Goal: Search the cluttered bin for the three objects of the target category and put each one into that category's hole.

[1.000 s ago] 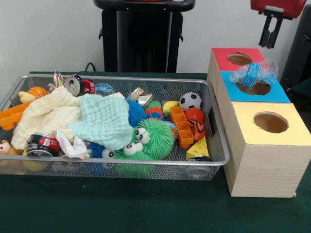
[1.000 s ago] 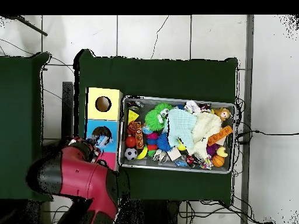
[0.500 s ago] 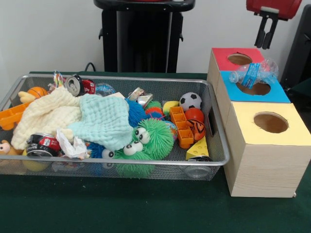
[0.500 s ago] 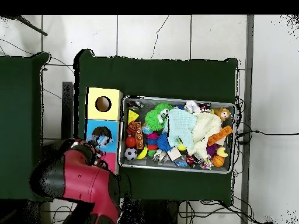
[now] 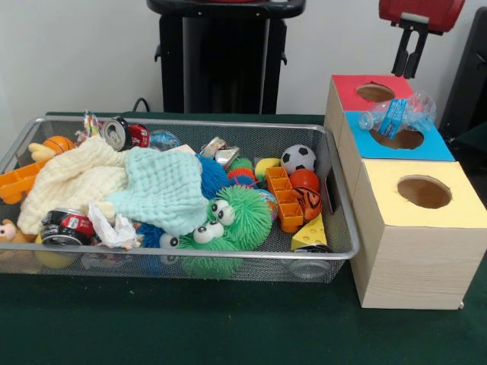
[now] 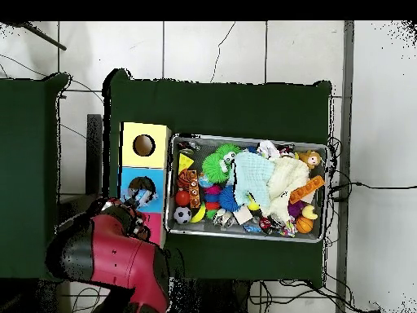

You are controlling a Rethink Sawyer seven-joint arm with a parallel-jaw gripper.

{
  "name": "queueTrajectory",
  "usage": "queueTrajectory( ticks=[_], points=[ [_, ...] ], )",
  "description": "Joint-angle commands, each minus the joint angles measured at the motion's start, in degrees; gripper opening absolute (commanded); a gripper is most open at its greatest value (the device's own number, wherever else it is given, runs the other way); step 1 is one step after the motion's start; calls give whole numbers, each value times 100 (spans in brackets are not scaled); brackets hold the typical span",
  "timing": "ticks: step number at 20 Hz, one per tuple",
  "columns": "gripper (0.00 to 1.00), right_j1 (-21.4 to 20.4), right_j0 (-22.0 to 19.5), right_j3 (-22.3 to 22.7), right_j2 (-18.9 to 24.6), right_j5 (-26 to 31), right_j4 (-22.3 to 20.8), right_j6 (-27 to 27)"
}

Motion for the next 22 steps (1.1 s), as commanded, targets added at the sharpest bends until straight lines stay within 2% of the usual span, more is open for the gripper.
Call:
queueTrajectory(
  ticks=[1,10,22],
  points=[
    [0,59,-152,414,606,-310,63,1173],
    [0,79,-108,441,605,-456,74,1223],
    [0,208,-172,715,866,-1050,82,1270]
  ],
)
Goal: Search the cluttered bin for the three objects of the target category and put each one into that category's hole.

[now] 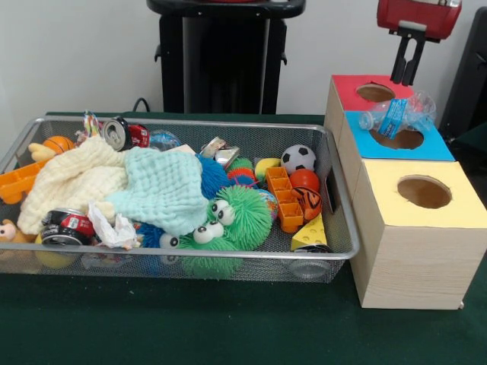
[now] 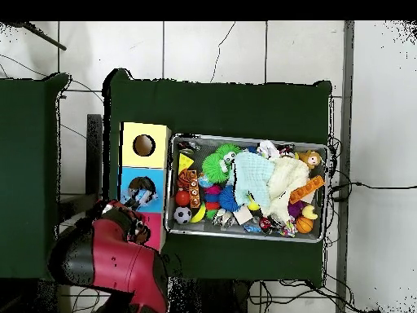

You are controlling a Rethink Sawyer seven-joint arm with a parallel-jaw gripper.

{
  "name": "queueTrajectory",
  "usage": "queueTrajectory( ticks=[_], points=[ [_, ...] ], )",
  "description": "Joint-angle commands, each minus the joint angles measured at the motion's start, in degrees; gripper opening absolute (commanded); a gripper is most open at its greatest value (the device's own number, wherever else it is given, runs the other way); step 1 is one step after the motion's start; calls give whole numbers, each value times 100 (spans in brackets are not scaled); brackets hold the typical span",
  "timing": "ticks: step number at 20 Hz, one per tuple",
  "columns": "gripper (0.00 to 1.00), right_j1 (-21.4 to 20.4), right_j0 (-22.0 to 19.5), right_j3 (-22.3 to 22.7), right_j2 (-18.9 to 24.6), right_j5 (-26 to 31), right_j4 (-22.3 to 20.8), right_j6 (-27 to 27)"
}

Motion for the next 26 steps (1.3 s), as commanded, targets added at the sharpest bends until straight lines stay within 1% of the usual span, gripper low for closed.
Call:
queueTrajectory(
  ticks=[1,12,26],
  points=[
    [0,220,-170,446,693,-451,83,1278],
    [0,350,-138,504,762,-733,98,1342],
    [0,306,-326,657,954,-1015,11,1260]
  ],
)
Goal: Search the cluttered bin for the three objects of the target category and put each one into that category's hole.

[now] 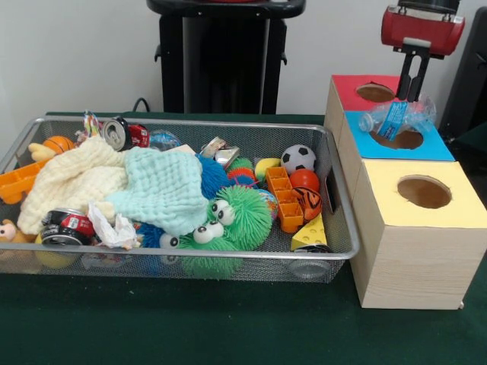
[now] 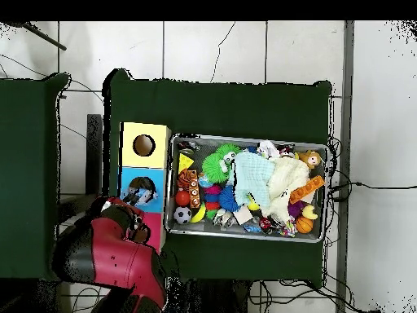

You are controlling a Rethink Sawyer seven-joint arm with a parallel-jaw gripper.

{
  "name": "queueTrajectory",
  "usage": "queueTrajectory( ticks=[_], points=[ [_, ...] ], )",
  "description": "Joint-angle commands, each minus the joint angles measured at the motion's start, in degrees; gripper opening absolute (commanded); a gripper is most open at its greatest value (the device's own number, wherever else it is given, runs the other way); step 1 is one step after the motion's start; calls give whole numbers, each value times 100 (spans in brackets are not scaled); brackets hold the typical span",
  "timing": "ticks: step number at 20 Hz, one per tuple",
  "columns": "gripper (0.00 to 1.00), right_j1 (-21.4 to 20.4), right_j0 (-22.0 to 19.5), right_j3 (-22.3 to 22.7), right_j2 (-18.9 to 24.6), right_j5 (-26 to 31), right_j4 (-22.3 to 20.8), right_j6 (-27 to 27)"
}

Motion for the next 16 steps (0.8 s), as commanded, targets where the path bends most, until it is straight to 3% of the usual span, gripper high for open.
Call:
queueTrajectory(
  ticks=[1,16],
  points=[
    [0,157,-239,567,678,-308,5,1258],
    [0,161,-450,708,896,-624,-51,1203]
  ],
)
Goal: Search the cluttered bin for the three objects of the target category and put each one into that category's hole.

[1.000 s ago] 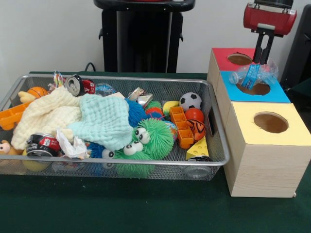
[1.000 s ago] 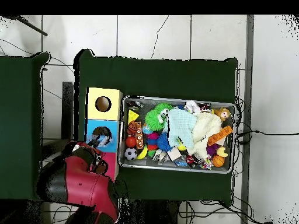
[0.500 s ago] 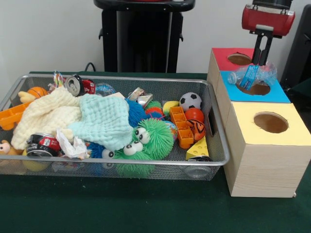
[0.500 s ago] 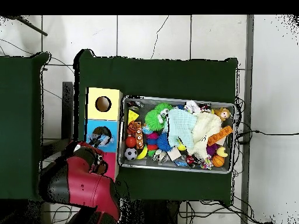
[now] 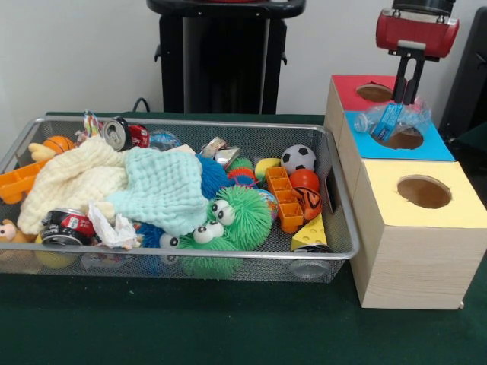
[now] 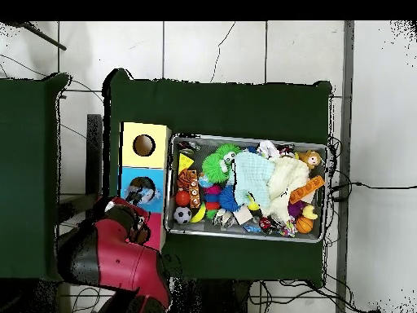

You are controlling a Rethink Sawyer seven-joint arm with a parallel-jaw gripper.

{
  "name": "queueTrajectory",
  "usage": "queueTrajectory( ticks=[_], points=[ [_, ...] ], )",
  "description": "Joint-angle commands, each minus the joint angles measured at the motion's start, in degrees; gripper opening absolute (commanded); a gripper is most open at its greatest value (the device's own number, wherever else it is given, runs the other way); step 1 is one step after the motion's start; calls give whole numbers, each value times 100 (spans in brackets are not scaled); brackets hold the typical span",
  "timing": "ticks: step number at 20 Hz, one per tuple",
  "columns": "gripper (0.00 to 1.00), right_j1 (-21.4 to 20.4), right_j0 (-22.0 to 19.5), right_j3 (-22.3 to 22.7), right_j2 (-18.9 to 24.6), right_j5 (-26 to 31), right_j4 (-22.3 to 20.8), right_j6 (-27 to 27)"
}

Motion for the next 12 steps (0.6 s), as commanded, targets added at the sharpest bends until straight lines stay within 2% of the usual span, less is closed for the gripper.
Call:
queueTrajectory(
  ticks=[1,12],
  points=[
    [0,242,-277,478,698,-166,-45,1203],
    [0,379,-340,484,810,-453,-78,1261]
  ],
)
